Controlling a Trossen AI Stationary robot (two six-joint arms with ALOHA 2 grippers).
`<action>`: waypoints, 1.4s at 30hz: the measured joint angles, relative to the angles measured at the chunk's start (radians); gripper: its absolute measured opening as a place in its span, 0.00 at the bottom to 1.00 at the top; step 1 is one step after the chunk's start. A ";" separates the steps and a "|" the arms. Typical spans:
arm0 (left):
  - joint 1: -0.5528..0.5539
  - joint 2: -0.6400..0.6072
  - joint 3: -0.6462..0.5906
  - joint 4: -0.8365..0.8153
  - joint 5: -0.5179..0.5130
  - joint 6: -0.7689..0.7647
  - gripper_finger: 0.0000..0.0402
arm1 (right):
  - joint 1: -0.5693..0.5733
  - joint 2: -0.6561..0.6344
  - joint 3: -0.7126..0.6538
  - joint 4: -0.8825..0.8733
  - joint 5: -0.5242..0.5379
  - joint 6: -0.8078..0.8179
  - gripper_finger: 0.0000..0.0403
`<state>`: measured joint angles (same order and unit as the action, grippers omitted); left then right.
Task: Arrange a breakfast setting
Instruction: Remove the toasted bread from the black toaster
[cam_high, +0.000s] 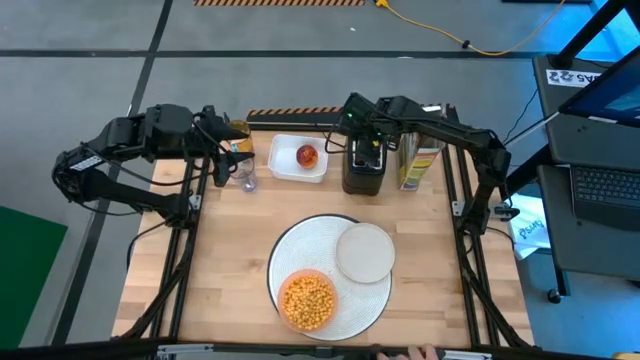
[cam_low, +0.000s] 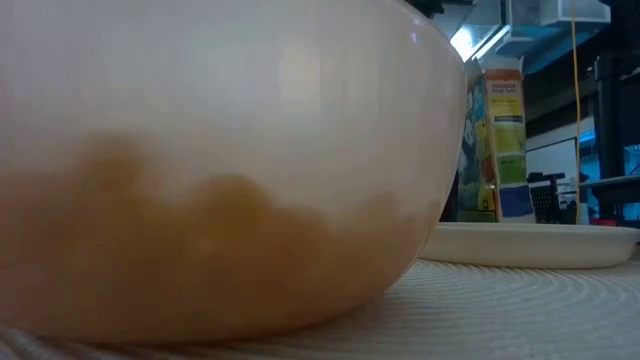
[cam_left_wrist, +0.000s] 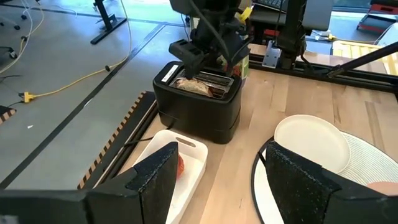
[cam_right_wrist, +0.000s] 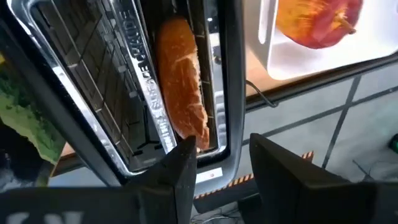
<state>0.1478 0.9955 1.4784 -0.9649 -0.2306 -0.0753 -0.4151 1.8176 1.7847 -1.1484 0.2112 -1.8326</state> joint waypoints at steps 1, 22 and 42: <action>0.000 0.000 0.000 0.000 0.000 0.000 0.57 | 0.000 0.001 0.000 0.000 -0.002 -0.002 0.34; 0.000 0.000 0.000 0.000 0.000 0.000 0.57 | -0.024 0.013 0.000 -0.037 -0.064 0.001 0.34; 0.000 0.000 0.000 0.000 0.000 0.000 0.57 | -0.024 0.067 0.000 -0.080 -0.037 0.042 0.16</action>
<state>0.1482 0.9955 1.4784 -0.9648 -0.2309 -0.0752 -0.4393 1.8847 1.7847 -1.2284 0.1738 -1.7907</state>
